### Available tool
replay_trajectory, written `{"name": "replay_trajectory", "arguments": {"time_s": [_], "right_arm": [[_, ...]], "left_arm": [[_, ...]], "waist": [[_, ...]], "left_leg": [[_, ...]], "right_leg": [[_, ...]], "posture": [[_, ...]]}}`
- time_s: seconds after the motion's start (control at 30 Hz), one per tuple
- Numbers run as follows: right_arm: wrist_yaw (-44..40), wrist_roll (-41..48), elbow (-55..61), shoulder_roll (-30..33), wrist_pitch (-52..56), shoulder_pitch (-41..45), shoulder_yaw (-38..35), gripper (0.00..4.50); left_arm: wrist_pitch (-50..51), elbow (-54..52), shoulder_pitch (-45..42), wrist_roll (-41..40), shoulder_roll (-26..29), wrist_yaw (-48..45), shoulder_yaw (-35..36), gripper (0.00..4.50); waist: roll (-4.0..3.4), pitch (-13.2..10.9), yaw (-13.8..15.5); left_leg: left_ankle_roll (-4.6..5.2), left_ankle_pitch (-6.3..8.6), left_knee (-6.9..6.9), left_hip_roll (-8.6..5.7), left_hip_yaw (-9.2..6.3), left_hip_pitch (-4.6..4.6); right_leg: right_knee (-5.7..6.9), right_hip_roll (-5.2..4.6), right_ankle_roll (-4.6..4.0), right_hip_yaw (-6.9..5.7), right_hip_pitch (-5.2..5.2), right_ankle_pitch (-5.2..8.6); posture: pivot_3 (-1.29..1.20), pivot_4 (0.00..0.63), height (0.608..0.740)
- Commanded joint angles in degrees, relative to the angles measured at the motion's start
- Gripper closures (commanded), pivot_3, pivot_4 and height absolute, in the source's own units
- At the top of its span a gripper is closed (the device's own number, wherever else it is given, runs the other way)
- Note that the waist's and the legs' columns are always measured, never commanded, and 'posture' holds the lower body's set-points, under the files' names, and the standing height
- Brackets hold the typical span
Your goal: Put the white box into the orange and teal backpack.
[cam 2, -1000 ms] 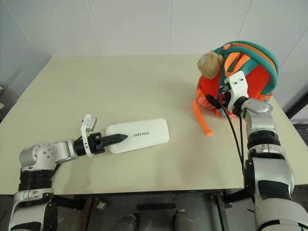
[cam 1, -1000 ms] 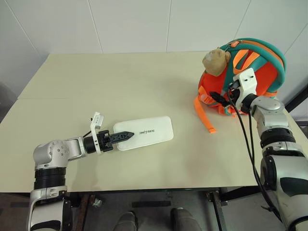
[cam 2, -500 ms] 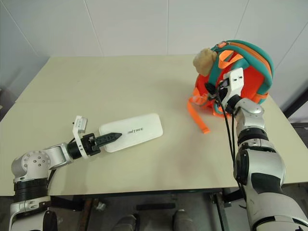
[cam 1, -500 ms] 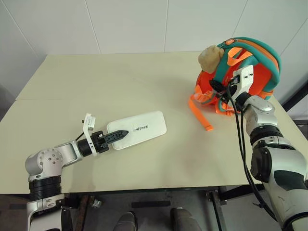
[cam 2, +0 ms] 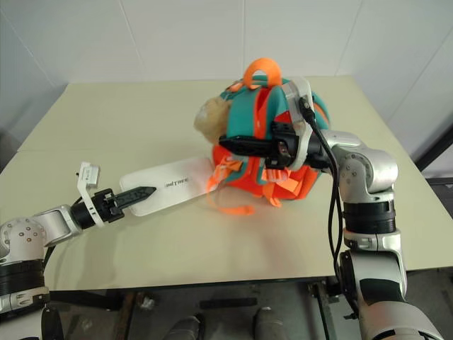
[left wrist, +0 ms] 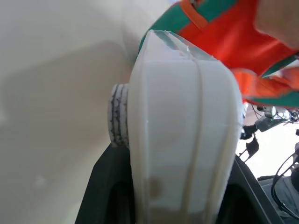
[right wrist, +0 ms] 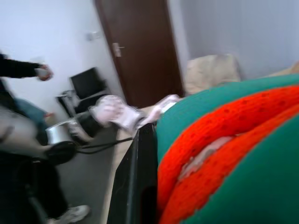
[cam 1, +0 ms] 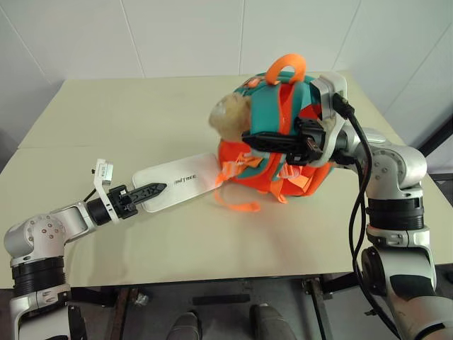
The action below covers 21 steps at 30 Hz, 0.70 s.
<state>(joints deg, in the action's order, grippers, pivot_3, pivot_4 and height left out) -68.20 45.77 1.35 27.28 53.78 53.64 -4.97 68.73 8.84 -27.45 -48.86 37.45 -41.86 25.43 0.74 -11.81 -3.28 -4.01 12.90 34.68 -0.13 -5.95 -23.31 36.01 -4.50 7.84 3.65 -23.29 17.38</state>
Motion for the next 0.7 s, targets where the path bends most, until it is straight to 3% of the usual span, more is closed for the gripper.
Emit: {"name": "replay_trajectory", "arguments": {"time_s": [0.03, 0.3, 0.47, 0.7], "right_arm": [[2.8, 11.8, 8.4, 1.8, 8.9, -0.7, -4.5, 4.45], [7.1, 26.4, 14.1, 8.4, 19.3, -5.5, -7.9, 4.45], [7.0, 23.8, 14.2, 10.6, 16.5, -8.2, -5.6, 4.45], [4.8, 16.3, 13.1, 12.1, 10.2, -13.9, -1.2, 4.45]], "left_arm": [[0.8, -0.6, -2.1, -3.1, 4.0, -2.4, 3.2, 3.25], [0.2, -5.4, 0.9, -6.7, 6.6, -4.9, 6.4, 3.25], [-0.8, -10.4, 1.4, -10.1, 6.1, -5.0, 8.3, 3.25], [-1.7, -18.1, 5.9, -15.7, 12.5, -8.0, 17.2, 3.25]], "waist": [[0.01, 0.0, 0.4], [0.02, 0.0, 1.6], [0.04, 0.0, 1.6], [0.16, 0.0, 1.3]], "left_leg": [[0.00, 0.00, -0.01, 0.00, 0.00, -0.03], [0.09, 0.06, -0.11, 0.00, 0.05, -0.19], [0.08, 0.05, -0.04, 0.00, 0.08, -0.17], [0.09, 0.06, -0.09, 0.01, 0.16, -0.16]], "right_leg": [[0.01, 0.00, -0.01, 0.00, -0.04, 0.00], [-0.17, -0.05, -0.09, -0.01, -0.16, 0.05], [-0.10, -0.04, -0.09, 0.00, -0.17, 0.05], [-0.13, -0.03, -0.09, 0.06, -0.20, 0.05]], "posture": [[0.00, 0.150, 0.740], [0.00, 0.150, 0.740], [0.00, 0.150, 0.740], [0.00, 0.150, 0.740]]}}
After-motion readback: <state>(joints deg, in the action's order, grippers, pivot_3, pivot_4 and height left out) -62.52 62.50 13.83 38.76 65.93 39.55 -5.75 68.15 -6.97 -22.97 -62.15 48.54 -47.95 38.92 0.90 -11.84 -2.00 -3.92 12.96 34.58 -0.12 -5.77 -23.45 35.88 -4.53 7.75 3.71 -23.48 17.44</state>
